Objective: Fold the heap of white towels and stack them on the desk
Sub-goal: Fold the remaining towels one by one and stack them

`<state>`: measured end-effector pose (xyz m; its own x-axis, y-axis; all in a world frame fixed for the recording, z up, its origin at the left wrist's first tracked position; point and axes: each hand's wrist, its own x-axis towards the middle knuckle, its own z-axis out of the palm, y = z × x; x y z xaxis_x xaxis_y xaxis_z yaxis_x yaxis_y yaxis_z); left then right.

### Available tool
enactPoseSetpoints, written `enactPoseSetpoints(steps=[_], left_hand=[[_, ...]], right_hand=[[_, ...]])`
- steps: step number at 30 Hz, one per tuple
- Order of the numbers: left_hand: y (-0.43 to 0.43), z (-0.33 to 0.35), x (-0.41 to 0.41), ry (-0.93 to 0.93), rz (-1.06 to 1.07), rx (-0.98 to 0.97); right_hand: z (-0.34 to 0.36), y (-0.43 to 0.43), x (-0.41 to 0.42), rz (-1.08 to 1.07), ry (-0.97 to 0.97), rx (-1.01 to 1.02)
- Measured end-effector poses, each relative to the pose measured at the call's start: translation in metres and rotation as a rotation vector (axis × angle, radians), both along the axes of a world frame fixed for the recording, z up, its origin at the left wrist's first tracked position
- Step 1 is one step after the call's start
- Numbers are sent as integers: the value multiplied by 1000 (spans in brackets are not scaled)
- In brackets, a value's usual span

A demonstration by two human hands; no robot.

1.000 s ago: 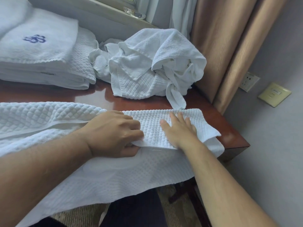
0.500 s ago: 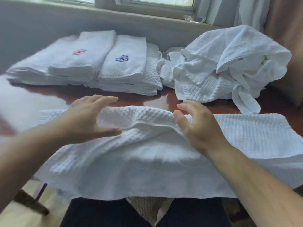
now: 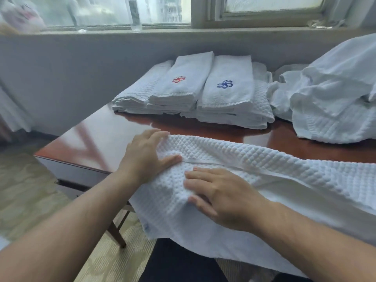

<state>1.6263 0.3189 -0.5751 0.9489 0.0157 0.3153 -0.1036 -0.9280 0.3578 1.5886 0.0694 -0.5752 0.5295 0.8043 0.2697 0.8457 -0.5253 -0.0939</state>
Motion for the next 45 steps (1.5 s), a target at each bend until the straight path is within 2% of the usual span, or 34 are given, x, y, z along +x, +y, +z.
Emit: enactPoseSetpoints(steps=[4, 8, 10, 13, 15, 19, 21, 23, 26, 29, 30, 32, 34, 36, 41, 45], left_hand=[[-5, 6, 25, -86, -107, -50], [-4, 19, 44, -76, -99, -128], [2, 36, 51, -91, -64, -302], [15, 72, 56, -177, 38, -688], [23, 90, 54, -159, 74, -891], [38, 96, 39, 13, 110, -1119], [47, 85, 31, 52, 189, -1221], [54, 67, 23, 103, 278, -1298], [58, 39, 12, 223, 328, -1219], [58, 24, 8, 215, 276, -1219], [58, 23, 9, 189, 257, -1207], [59, 23, 10, 146, 233, -1127], [60, 22, 11, 103, 225, -982], [62, 17, 10, 62, 217, -822], [62, 11, 8, -32, 216, -723], [53, 13, 8, -14, 166, -391]], right_hand=[[2, 7, 19, -90, 109, -99], [4, 20, 39, -148, 175, -153], [7, 27, 53, -164, 177, -211], [13, 39, 78, -175, 159, -288], [17, 48, 90, -189, 206, -315], [20, 60, 93, -240, 178, -286], [21, 62, 83, -239, 85, -230], [22, 59, 70, -127, -50, -87], [21, 52, 53, 102, -352, 56], [21, 48, 42, 209, -487, -11], [21, 48, 39, 190, -524, 4], [22, 49, 36, -2, -565, 66], [24, 48, 34, -253, -531, 59], [25, 44, 32, -359, -477, -17], [19, 31, 29, -235, -325, -38], [19, 29, 30, -263, -219, -155]])
